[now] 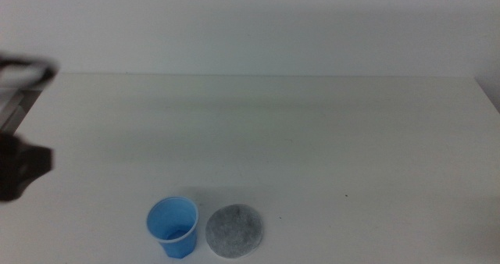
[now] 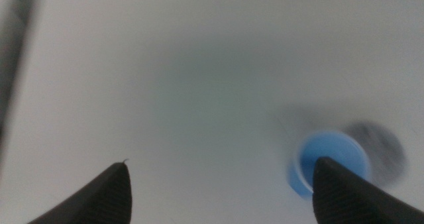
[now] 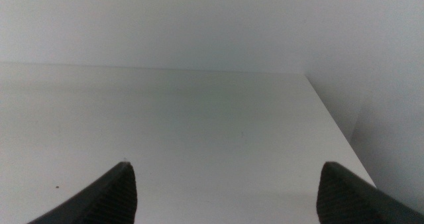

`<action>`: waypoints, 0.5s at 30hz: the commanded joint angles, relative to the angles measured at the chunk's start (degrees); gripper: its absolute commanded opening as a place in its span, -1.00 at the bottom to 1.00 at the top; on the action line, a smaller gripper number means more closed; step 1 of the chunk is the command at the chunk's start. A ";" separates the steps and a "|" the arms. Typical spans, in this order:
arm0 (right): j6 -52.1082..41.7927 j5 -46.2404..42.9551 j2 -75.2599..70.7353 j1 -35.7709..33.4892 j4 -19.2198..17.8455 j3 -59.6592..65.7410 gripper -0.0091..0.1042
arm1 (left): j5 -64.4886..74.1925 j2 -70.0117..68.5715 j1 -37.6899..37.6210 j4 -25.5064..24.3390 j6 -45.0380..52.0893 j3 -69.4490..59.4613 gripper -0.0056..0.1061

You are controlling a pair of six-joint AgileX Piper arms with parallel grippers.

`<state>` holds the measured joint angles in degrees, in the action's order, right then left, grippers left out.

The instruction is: Place an empty cup on a cup mat.

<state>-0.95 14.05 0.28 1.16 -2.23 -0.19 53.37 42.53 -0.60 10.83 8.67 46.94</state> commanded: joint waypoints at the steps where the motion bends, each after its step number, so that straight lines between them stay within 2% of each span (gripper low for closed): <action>1: -0.23 -0.38 -0.28 -0.12 -0.39 0.19 0.80 | 6.62 7.67 -0.11 2.90 0.28 4.81 0.78; 6: -0.23 -0.38 -0.28 -0.12 -0.39 0.19 0.80 | 10.05 21.40 -5.80 1.88 -2.93 11.09 0.78; 11: -0.23 -0.38 -0.28 -0.12 -0.39 0.19 0.80 | 15.19 31.58 -15.49 -5.38 -16.04 17.45 0.78; 15: -0.23 -0.38 -0.28 -0.12 -0.39 0.19 0.80 | 14.26 37.40 -19.88 -7.38 -18.14 20.39 0.78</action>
<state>-0.95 14.05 0.28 1.16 -2.23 -0.19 67.81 78.45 -19.02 4.55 -7.55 66.14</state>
